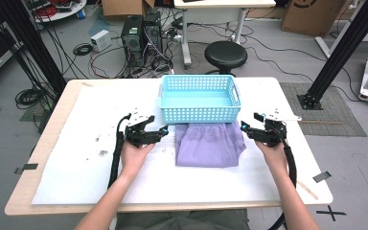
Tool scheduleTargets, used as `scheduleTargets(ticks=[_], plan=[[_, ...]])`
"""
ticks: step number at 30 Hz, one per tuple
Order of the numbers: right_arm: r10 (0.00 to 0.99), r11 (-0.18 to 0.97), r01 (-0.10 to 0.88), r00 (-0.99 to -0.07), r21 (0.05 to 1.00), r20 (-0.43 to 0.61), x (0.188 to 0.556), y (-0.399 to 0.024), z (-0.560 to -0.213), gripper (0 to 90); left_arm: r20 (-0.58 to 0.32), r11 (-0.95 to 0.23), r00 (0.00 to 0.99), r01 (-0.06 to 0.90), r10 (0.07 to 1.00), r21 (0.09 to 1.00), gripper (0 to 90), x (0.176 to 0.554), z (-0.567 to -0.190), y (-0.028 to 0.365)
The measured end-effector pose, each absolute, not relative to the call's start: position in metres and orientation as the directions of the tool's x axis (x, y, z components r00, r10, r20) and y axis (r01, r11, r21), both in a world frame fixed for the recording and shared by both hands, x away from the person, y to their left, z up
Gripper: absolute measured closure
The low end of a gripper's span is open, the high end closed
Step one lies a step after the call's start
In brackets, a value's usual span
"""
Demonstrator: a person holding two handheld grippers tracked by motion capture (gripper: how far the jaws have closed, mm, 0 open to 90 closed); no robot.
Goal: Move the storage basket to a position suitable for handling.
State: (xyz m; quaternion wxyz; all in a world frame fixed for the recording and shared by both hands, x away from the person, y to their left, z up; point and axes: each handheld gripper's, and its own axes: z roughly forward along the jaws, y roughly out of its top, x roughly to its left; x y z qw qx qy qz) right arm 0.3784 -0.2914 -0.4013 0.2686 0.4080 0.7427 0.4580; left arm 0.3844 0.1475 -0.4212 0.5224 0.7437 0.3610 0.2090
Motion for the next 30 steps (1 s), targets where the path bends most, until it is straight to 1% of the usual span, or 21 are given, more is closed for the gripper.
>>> scheduleTargets(ticks=[3, 9, 12, 14, 19, 23, 25, 28, 30], plan=[[0.85, 0.237, 0.368, -0.526, 0.899, -0.009, 0.37, -0.291, -0.404, 32.6, -0.07, -0.203, 0.664, 0.325, 0.744, 0.924, 29.2, 0.375, -0.423, 0.144], [0.857, 0.233, 0.387, -0.516, 0.892, 0.0, 0.351, -0.283, -0.411, 32.4, -0.094, -0.208, 0.679, 0.35, 0.728, 0.913, 29.5, 0.36, -0.43, 0.137], [0.858, 0.226, 0.401, -0.513, 0.888, 0.013, 0.343, -0.279, -0.414, 32.0, -0.083, -0.237, 0.685, 0.359, 0.724, 0.902, 29.5, 0.349, -0.437, 0.131], [0.859, 0.234, 0.403, -0.512, 0.885, 0.006, 0.337, -0.275, -0.417, 31.8, -0.097, -0.248, 0.694, 0.378, 0.713, 0.892, 29.5, 0.346, -0.441, 0.129], [0.86, 0.253, 0.434, -0.511, 0.865, 0.005, 0.326, -0.267, -0.424, 31.9, -0.116, -0.251, 0.703, 0.397, 0.702, 0.883, 29.5, 0.335, -0.446, 0.123], [0.867, 0.253, 0.46, -0.498, 0.851, 0.012, 0.319, -0.263, -0.427, 31.8, -0.107, -0.278, 0.704, 0.409, 0.702, 0.869, 29.6, 0.33, -0.448, 0.116], [0.866, 0.249, 0.482, -0.499, 0.84, 0.029, 0.317, -0.262, -0.429, 31.6, -0.121, -0.288, 0.706, 0.431, 0.698, 0.855, 30.1, 0.33, -0.449, 0.112], [0.871, 0.262, 0.507, -0.491, 0.821, 0.025, 0.313, -0.26, -0.433, 31.6, -0.1, -0.32, 0.708, 0.435, 0.699, 0.842, 30.3, 0.327, -0.449, 0.105], [0.873, 0.256, 0.525, -0.487, 0.812, 0.039, 0.309, -0.259, -0.435, 31.6, -0.108, -0.321, 0.707, 0.445, 0.699, 0.836, 31.0, 0.325, -0.449, 0.102]])
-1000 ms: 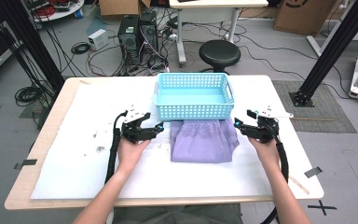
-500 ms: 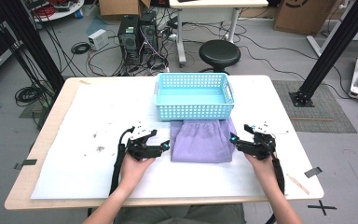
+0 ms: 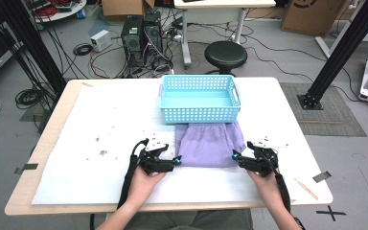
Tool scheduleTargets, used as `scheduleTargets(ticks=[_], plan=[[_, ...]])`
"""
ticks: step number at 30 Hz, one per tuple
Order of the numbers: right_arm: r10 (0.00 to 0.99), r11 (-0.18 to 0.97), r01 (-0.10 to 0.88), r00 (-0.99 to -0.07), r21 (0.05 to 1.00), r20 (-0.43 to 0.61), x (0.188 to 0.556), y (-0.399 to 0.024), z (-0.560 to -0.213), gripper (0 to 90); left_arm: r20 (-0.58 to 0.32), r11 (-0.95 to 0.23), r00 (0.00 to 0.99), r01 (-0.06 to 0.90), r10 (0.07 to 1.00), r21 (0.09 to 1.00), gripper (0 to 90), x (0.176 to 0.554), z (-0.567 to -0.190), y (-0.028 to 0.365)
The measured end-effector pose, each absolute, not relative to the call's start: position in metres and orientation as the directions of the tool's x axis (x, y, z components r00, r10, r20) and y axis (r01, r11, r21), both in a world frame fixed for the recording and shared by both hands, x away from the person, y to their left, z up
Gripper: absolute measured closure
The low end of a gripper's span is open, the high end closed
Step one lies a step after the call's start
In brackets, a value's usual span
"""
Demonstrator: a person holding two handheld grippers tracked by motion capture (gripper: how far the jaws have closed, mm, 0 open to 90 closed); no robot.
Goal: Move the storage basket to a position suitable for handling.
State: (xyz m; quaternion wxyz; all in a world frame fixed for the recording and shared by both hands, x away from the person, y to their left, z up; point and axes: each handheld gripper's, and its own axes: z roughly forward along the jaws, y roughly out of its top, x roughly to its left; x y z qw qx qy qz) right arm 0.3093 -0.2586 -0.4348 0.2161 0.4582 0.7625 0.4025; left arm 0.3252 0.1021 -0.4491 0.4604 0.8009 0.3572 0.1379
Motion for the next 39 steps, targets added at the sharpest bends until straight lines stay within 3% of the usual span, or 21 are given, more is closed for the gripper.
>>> scheduleTargets(ticks=[8, 16, 26, 30, 32, 36, 39], plan=[[0.879, 0.321, 0.577, -0.476, 0.751, -0.01, 0.307, -0.244, -0.443, 31.6, -0.161, -0.32, 0.691, 0.512, 0.705, 0.797, 34.4, 0.324, -0.451, 0.097], [0.883, 0.318, 0.657, -0.468, 0.684, 0.039, 0.315, -0.242, -0.448, 35.0, -0.139, -0.351, 0.676, 0.534, 0.724, 0.769, 36.7, 0.322, -0.451, 0.088], [0.861, 0.331, 0.639, -0.506, 0.695, 0.055, 0.314, -0.24, -0.447, 60.9, -0.118, -0.369, 0.691, 0.513, 0.713, 0.775, 51.5, 0.321, -0.451, 0.078], [0.849, 0.323, 0.64, -0.522, 0.697, 0.086, 0.314, -0.241, -0.448, 73.1, -0.14, -0.365, 0.702, 0.517, 0.698, 0.774, 61.2, 0.323, -0.451, 0.078], [0.842, 0.321, 0.642, -0.53, 0.696, 0.1, 0.314, -0.241, -0.448, 78.5, -0.161, -0.365, 0.718, 0.518, 0.678, 0.774, 71.2, 0.324, -0.452, 0.077], [0.837, 0.319, 0.64, -0.536, 0.699, 0.109, 0.313, -0.24, -0.448, 84.2, -0.16, -0.373, 0.731, 0.509, 0.664, 0.776, 80.6, 0.324, -0.451, 0.076], [0.838, 0.314, 0.641, -0.534, 0.7, 0.114, 0.312, -0.24, -0.448, 85.4, -0.168, -0.37, 0.737, 0.507, 0.654, 0.779, 82.8, 0.323, -0.451, 0.076]])
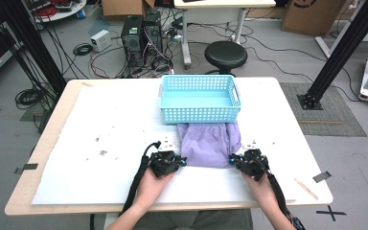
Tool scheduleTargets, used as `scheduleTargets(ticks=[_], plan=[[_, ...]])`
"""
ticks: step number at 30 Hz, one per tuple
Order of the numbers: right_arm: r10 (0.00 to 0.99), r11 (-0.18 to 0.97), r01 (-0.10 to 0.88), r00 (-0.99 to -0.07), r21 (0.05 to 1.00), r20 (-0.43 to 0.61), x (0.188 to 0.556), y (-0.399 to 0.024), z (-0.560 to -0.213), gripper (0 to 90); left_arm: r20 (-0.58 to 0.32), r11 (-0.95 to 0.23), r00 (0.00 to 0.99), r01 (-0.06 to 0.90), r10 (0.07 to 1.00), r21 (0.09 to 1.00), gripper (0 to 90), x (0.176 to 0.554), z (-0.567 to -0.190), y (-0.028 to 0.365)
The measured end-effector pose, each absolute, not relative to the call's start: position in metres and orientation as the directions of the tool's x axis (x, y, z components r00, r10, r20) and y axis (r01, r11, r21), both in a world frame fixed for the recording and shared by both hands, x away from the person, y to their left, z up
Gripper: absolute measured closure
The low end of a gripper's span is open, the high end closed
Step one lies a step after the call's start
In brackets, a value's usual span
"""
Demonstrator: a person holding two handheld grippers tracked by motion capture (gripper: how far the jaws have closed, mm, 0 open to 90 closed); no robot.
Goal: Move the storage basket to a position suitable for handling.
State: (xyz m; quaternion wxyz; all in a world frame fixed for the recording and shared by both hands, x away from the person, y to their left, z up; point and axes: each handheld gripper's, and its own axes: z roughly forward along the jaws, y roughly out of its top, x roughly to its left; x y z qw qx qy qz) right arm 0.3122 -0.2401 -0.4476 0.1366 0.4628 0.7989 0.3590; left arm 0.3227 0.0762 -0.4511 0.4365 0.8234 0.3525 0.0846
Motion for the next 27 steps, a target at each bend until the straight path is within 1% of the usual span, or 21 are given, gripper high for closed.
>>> scheduleTargets(ticks=[6, 12, 18, 22, 27], plan=[[0.829, 0.308, 0.644, -0.543, 0.7, 0.134, 0.308, -0.239, -0.447, 86.2, -0.183, -0.381, 0.756, 0.505, 0.628, 0.775, 83.3, 0.317, -0.45, 0.083], [0.811, 0.324, 0.64, -0.567, 0.696, 0.144, 0.294, -0.234, -0.446, 86.2, -0.182, -0.395, 0.765, 0.502, 0.617, 0.77, 83.4, 0.306, -0.448, 0.092], [0.793, 0.343, 0.622, -0.593, 0.704, 0.137, 0.276, -0.23, -0.447, 86.2, -0.177, -0.41, 0.778, 0.493, 0.603, 0.768, 83.3, 0.286, -0.446, 0.099], [0.782, 0.331, 0.628, -0.6, 0.704, 0.168, 0.266, -0.229, -0.448, 86.2, -0.182, -0.421, 0.787, 0.491, 0.589, 0.763, 83.3, 0.272, -0.447, 0.103], [0.771, 0.342, 0.621, -0.615, 0.705, 0.168, 0.255, -0.229, -0.448, 86.2, -0.19, -0.426, 0.794, 0.492, 0.578, 0.76, 83.3, 0.26, -0.448, 0.107]])
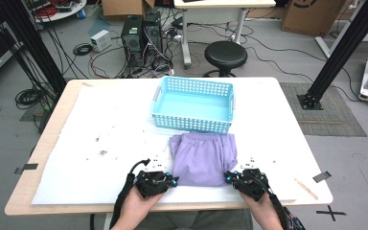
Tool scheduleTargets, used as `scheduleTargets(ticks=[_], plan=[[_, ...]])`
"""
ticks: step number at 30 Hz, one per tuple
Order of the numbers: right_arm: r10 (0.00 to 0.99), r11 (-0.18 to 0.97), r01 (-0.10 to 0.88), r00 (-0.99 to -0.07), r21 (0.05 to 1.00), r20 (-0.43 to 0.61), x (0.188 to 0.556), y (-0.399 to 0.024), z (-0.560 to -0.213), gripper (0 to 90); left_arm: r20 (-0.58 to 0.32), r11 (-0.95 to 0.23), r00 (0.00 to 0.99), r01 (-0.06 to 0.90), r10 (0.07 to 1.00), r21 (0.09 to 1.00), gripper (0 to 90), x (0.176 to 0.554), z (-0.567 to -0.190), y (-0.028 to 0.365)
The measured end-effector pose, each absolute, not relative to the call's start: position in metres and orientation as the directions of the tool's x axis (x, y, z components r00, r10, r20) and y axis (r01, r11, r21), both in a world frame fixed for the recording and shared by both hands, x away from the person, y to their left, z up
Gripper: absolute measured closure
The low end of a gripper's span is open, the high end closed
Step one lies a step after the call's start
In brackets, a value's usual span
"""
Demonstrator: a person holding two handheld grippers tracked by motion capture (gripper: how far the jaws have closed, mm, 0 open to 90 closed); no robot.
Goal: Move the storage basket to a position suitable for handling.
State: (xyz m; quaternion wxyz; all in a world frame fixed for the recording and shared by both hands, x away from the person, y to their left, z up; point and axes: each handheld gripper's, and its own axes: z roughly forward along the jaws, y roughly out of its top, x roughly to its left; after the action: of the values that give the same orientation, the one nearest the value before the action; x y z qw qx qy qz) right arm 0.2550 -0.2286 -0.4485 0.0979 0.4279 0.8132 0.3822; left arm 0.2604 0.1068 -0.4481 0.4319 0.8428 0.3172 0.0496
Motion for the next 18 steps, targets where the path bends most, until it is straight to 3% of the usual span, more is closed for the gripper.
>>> scheduleTargets(ticks=[18], plan=[[0.747, 0.359, 0.605, -0.643, 0.711, 0.17, 0.219, -0.231, -0.449, 86.2, -0.173, -0.456, 0.818, 0.466, 0.548, 0.758, 83.2, 0.231, -0.449, 0.109]])
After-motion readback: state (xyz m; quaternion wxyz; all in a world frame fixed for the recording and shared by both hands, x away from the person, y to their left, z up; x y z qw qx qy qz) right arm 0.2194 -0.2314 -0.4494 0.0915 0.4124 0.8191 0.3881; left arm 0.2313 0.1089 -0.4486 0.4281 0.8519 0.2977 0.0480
